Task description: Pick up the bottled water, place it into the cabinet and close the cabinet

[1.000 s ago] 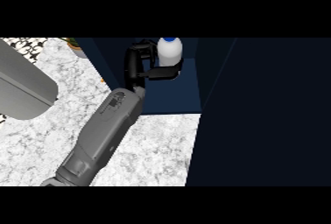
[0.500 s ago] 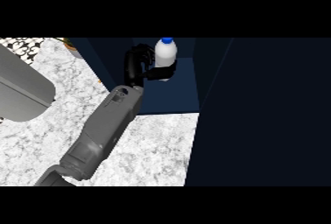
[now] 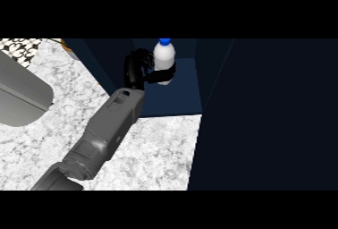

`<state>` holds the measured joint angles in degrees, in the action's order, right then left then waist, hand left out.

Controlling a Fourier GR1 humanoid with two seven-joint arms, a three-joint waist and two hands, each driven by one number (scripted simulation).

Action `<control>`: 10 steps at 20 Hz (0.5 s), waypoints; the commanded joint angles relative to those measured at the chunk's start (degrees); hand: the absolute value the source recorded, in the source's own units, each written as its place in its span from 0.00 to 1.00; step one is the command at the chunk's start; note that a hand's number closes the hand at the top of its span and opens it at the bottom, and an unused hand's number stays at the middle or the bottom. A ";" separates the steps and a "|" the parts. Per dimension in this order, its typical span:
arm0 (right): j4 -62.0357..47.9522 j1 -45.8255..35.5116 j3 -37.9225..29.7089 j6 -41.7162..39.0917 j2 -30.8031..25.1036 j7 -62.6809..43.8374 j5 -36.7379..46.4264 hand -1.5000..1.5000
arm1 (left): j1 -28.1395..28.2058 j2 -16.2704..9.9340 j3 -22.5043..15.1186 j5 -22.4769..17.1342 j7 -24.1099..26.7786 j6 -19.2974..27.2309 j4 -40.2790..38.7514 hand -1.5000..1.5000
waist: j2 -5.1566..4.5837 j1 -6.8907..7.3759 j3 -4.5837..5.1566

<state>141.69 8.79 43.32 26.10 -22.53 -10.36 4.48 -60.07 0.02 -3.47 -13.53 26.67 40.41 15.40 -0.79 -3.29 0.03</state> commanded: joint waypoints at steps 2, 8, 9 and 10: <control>4.19 4.19 -0.65 -1.23 -3.02 2.66 -0.23 0.00 | -1.86 -0.87 0.75 1.29 0.69 1.45 -4.96 1.00 | -0.04 -0.05 -0.06; 1.72 0.76 2.84 -0.10 0.09 1.42 1.64 0.00 | -1.93 -0.69 -0.84 4.06 1.18 4.93 -10.27 0.00 | -0.50 -0.85 0.04; 1.02 1.08 0.71 -0.68 -0.69 2.87 -0.25 0.00 | -3.99 -0.02 -1.62 4.40 -0.89 7.62 -11.17 0.00 | -0.69 -1.73 -0.03; 4.56 1.70 -1.44 -1.95 -3.16 0.76 -2.19 0.00 | -3.05 -0.02 -2.32 5.08 -0.26 7.21 -11.40 0.00 | -0.54 -1.30 -0.03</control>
<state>141.43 9.06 43.17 25.72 -23.20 -8.43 3.58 -63.19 0.00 -4.46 -10.02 27.11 45.13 6.93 -1.14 -4.30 0.03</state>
